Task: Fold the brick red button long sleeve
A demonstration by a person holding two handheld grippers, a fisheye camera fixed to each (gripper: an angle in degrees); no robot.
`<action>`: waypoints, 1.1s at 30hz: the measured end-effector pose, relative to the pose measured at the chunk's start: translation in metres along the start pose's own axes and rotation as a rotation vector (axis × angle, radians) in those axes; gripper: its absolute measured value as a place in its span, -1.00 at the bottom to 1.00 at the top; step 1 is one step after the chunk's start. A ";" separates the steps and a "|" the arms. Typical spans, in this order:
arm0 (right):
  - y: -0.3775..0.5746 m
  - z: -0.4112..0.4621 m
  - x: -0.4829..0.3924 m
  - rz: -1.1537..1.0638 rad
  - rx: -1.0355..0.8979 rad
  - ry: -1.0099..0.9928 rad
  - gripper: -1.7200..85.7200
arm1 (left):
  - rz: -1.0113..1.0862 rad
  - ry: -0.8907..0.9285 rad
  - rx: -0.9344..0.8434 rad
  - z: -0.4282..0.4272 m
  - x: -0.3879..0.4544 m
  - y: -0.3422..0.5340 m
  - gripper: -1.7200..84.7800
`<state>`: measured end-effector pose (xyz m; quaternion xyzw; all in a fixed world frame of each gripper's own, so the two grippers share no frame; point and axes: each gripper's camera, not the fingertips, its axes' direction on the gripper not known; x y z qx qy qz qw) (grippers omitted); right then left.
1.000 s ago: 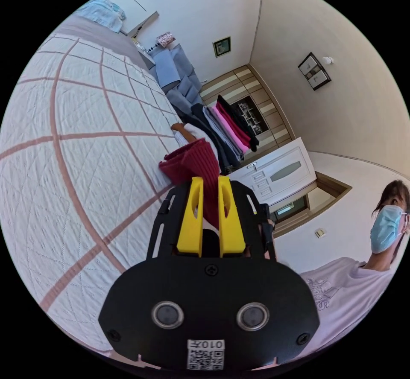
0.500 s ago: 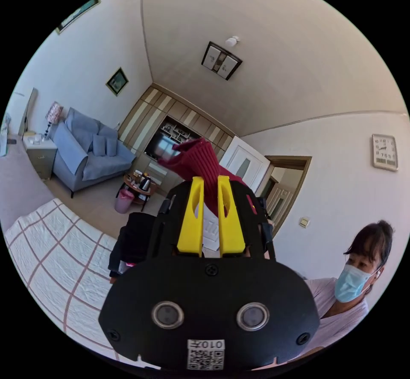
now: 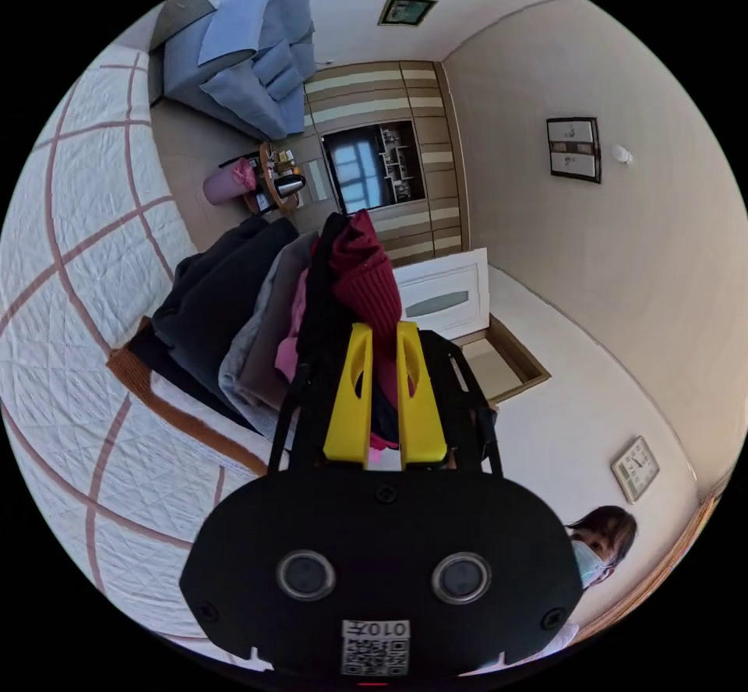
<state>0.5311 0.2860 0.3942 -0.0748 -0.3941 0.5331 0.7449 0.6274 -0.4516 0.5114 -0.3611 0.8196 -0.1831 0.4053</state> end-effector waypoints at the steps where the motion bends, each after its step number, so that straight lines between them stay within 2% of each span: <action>1: 0.000 -0.003 -0.002 -0.005 0.011 0.000 -0.71 | 0.010 -0.026 0.002 0.001 0.004 -0.003 -0.82; 3: 0.003 -0.006 0.002 -0.001 0.037 -0.018 -0.71 | 0.034 -0.147 -0.011 0.006 0.008 -0.010 -0.82; 5: 0.009 -0.008 0.008 -0.003 0.067 -0.058 -0.73 | 0.009 -0.192 0.004 0.012 0.000 -0.007 -0.82; 12: 0.025 -0.019 0.008 0.001 0.120 -0.070 -0.76 | -0.014 -0.090 -0.033 0.031 -0.012 0.014 -0.80; 19: 0.047 -0.027 -0.024 0.006 0.140 -0.049 -0.77 | 0.122 -0.229 -0.011 0.000 0.037 0.066 -0.78; 24: 0.071 -0.030 -0.063 -0.055 0.169 -0.022 -0.84 | 0.228 -0.286 -0.028 -0.039 0.063 0.142 -0.82; 28: 0.108 -0.026 -0.134 -0.242 0.180 0.142 -0.84 | 0.375 -0.402 -0.079 -0.058 0.095 0.217 -0.87; 29: 0.116 -0.024 -0.149 -0.290 0.186 0.179 -0.84 | 0.443 -0.467 -0.076 -0.066 0.109 0.250 -0.90; 31: 0.161 -0.008 -0.218 -0.533 0.241 0.382 -0.85 | 0.543 -0.609 -0.017 -0.080 0.132 0.307 -0.93; 33: 0.198 0.013 -0.261 -0.668 0.304 0.563 -0.86 | 0.641 -0.843 0.101 -0.097 0.157 0.391 -0.95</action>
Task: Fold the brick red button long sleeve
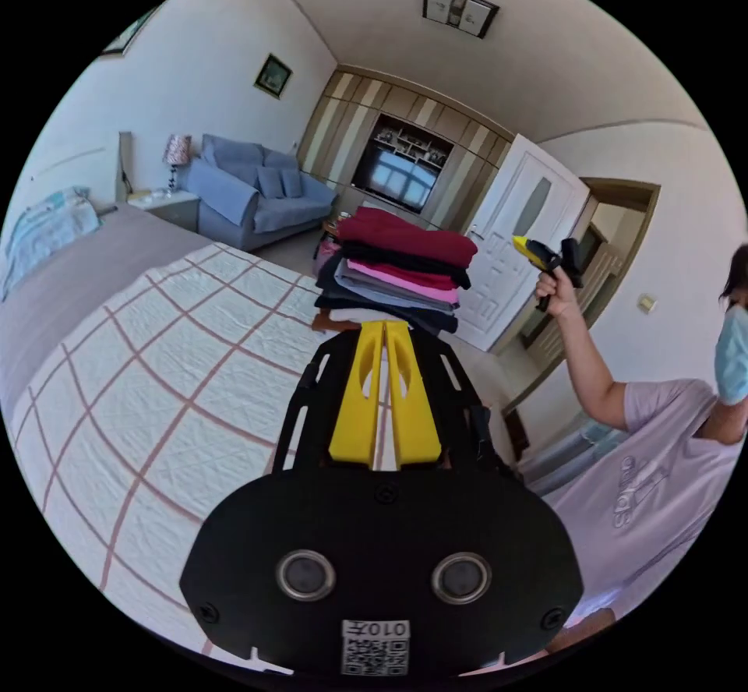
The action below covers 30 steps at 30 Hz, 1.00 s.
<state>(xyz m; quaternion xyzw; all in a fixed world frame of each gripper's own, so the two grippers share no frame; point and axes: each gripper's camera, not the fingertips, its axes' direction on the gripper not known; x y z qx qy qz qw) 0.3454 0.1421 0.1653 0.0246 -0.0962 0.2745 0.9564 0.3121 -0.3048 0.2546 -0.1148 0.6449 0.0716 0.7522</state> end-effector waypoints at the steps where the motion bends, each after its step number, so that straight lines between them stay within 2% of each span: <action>1: 0.005 -0.005 -0.035 -0.073 0.035 0.082 -0.86 | 0.006 -0.066 0.016 -0.012 0.011 0.016 -0.95; 3: 0.017 -0.005 -0.082 -0.170 0.091 0.107 -0.85 | 0.002 -0.298 0.055 -0.049 0.056 0.084 -0.96; 5: 0.037 0.003 -0.122 -0.258 0.132 0.029 -0.85 | 0.012 -0.448 0.037 -0.064 0.093 0.136 -0.96; 7: 0.073 0.026 -0.171 -0.359 0.178 -0.171 -0.87 | 0.013 -0.592 -0.033 -0.071 0.131 0.186 -0.96; 9: 0.105 0.050 -0.212 -0.411 0.193 -0.316 -0.89 | 0.017 -0.830 -0.166 -0.080 0.179 0.251 -0.95; 10: 0.124 0.069 -0.243 -0.448 0.154 -0.389 -0.89 | 0.007 -0.893 -0.200 -0.084 0.188 0.266 -0.94; 12: 0.153 0.093 -0.293 -0.545 0.095 -0.461 -0.89 | -0.062 -1.132 -0.298 -0.108 0.213 0.316 -0.90; 15: 0.187 0.107 -0.368 -0.699 0.028 -0.546 -0.87 | -0.174 -1.317 -0.338 -0.157 0.221 0.356 -0.81; 19: 0.194 0.101 -0.422 -0.783 -0.027 -0.613 -0.87 | -0.318 -1.301 -0.337 -0.212 0.198 0.383 -0.72; 24: 0.188 0.092 -0.430 -0.741 -0.078 -0.609 -0.90 | -0.304 -1.142 -0.519 -0.216 0.137 0.410 -0.63; 30: 0.192 0.085 -0.429 -0.710 -0.137 -0.510 -0.90 | -0.379 -1.014 -0.381 -0.267 0.102 0.409 -0.65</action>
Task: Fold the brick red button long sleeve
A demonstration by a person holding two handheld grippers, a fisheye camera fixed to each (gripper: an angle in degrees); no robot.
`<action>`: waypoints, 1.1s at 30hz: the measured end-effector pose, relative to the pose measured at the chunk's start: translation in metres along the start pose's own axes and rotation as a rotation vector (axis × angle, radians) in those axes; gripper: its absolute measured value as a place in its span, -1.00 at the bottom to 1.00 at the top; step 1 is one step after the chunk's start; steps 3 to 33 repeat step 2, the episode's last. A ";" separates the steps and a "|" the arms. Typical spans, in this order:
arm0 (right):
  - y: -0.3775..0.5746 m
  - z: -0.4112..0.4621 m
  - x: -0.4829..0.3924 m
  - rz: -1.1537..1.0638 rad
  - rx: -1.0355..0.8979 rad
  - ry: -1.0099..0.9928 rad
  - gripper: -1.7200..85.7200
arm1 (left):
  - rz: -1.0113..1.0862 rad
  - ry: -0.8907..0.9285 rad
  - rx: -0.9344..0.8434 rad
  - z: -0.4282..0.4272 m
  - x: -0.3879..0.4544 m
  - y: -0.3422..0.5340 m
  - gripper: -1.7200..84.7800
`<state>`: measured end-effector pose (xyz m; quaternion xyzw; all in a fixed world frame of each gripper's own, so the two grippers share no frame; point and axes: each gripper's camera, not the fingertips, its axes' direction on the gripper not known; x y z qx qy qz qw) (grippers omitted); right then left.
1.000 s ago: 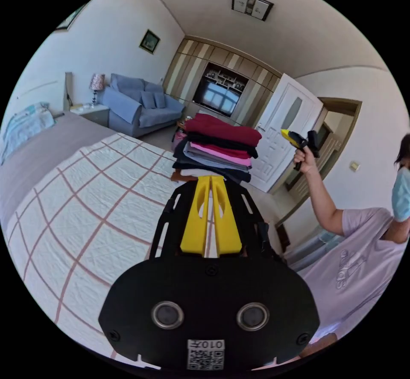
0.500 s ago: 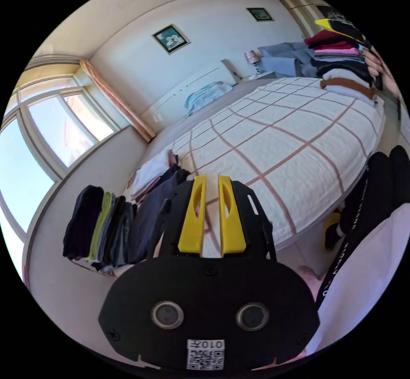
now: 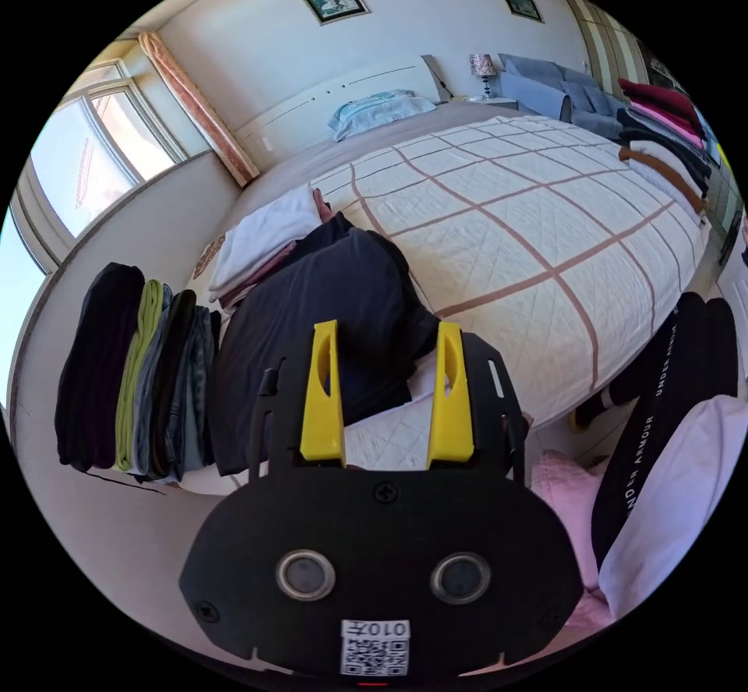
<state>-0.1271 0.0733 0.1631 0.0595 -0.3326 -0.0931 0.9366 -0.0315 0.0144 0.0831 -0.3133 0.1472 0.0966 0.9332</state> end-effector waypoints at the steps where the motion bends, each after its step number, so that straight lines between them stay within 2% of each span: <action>1: 0.001 -0.001 0.000 0.011 -0.005 0.005 -0.90 | -0.009 0.009 -0.003 0.001 -0.007 -0.001 -0.65; 33: 0.001 -0.001 0.000 0.017 -0.006 0.005 -0.90 | -0.023 -0.003 -0.025 0.004 -0.019 -0.002 -0.67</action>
